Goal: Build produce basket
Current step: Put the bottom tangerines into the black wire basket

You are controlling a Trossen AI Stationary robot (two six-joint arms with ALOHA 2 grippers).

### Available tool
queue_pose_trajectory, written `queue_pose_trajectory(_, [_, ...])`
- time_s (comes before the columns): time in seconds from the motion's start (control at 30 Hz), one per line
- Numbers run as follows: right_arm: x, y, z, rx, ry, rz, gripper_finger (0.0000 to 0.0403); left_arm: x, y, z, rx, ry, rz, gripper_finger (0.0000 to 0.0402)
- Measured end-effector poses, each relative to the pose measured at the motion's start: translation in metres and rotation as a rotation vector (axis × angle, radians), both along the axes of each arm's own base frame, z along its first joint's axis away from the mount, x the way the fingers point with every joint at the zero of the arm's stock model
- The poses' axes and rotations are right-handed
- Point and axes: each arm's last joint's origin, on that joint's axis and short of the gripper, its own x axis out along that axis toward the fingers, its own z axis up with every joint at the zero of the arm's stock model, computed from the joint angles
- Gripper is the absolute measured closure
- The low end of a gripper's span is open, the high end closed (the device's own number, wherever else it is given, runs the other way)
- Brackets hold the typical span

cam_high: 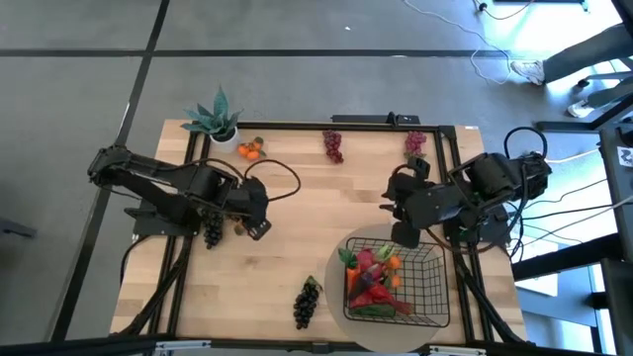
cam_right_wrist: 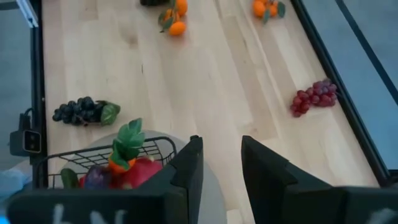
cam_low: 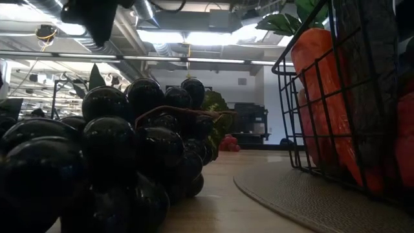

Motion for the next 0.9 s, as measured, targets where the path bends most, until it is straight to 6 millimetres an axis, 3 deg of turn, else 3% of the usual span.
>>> queue_pose_trajectory(0.27, [0.007, -0.015, -0.002, 0.027, 0.046, 0.032, 0.0307, -0.01, 0.015, -0.004, -0.03, 0.139, 0.072, 0.0308])
queue_pose_trajectory(0.6, [0.016, -0.048, -0.003, 0.081, 0.118, 0.164, 0.0307, -0.014, 0.031, -0.007, -0.124, 0.211, 0.129, 0.0308])
queue_pose_trajectory(0.9, [0.019, -0.068, -0.003, 0.054, 0.136, 0.242, 0.0307, -0.021, 0.04, -0.051, -0.169, 0.353, 0.136, 0.0308])
